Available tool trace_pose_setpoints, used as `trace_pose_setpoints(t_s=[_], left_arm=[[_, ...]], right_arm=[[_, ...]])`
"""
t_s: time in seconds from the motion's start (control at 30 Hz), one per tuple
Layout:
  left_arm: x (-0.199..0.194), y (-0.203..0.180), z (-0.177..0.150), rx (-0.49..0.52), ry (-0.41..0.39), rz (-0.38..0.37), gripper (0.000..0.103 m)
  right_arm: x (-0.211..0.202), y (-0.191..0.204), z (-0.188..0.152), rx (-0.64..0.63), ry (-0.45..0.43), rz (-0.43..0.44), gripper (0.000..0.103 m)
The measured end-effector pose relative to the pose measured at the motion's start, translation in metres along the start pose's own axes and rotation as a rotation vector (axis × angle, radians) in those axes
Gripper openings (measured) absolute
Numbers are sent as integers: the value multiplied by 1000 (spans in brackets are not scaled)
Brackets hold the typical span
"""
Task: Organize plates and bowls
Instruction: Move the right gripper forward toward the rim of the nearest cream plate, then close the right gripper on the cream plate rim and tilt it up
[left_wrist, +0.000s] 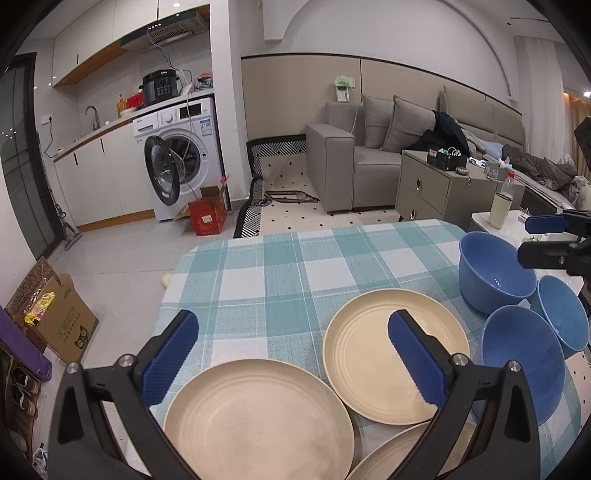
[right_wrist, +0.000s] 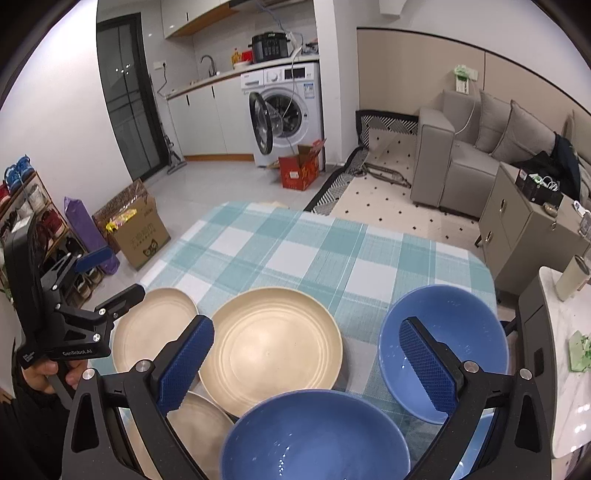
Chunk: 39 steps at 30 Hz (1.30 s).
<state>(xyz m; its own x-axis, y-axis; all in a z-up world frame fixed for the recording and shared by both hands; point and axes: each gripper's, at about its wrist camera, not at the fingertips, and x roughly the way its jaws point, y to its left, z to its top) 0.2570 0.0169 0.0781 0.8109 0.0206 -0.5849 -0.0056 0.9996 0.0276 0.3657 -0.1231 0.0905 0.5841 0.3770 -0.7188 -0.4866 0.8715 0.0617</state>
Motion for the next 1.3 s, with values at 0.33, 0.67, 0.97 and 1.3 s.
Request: trace_pose_setpoints(t_s=[0.33,0.67,0.97,1.3], left_arm=[[31,-5,-3,17,68,-29,103],[58,-9,-10,23,142,-46,103],[84,-17,-21,58,207,-62,103],[108,-26,-26,99,274,-69,103]], right_arm=[[44,0,-3,-19,100,2,103],[80,-1,-3,-44,186,5,99],[121,-5,-12,-59,303,18,84],[152,-9,-18,-64,398,8,84]])
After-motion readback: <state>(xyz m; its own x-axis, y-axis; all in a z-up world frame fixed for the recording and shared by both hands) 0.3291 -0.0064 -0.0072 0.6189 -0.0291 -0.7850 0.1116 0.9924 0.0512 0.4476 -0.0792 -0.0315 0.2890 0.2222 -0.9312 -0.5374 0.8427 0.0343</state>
